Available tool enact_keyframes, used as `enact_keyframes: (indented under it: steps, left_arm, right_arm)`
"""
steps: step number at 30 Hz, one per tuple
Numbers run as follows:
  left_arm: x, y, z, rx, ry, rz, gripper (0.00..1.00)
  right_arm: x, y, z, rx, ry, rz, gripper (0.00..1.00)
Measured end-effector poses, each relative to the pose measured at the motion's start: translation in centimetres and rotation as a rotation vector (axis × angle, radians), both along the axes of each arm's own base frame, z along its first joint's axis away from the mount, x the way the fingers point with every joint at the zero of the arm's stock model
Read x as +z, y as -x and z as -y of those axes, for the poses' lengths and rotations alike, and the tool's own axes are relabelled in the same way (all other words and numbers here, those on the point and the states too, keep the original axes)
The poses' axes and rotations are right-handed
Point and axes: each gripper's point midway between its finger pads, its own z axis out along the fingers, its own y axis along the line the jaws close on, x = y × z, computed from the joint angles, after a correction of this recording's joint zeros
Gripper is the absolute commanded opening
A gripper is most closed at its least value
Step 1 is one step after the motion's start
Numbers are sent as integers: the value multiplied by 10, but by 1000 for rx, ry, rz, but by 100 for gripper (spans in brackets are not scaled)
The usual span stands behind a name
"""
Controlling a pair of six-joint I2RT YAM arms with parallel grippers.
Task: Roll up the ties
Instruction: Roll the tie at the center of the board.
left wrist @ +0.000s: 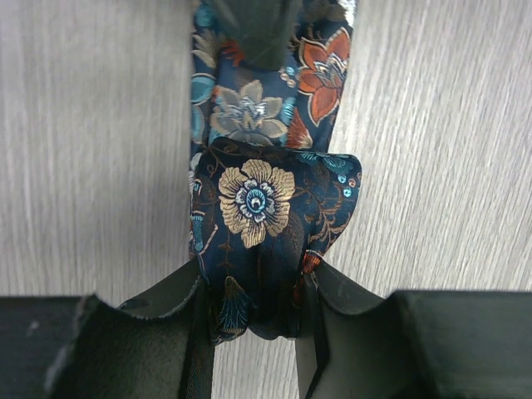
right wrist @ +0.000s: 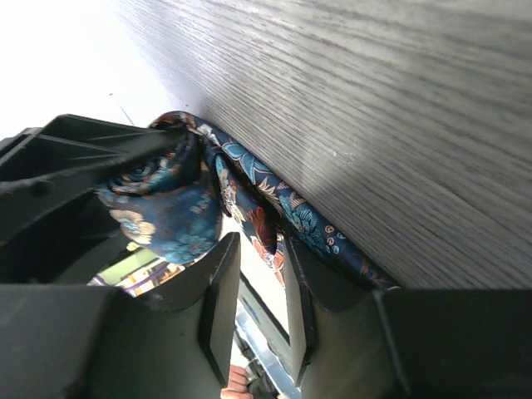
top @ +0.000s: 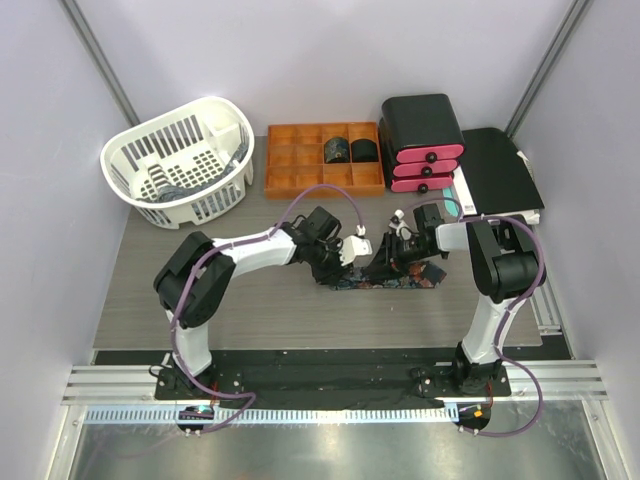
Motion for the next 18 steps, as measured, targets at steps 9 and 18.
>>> enact_keyframes:
  steps: [9,18]
  left_arm:
    - [3,-9,-1,61,14,23,15]
    - [-3,-9,0,55,0,15,21]
  right_arm:
    - [-1,-1,3,16,13,6,38]
    - [43,-18,-2,-22,-32,148,45]
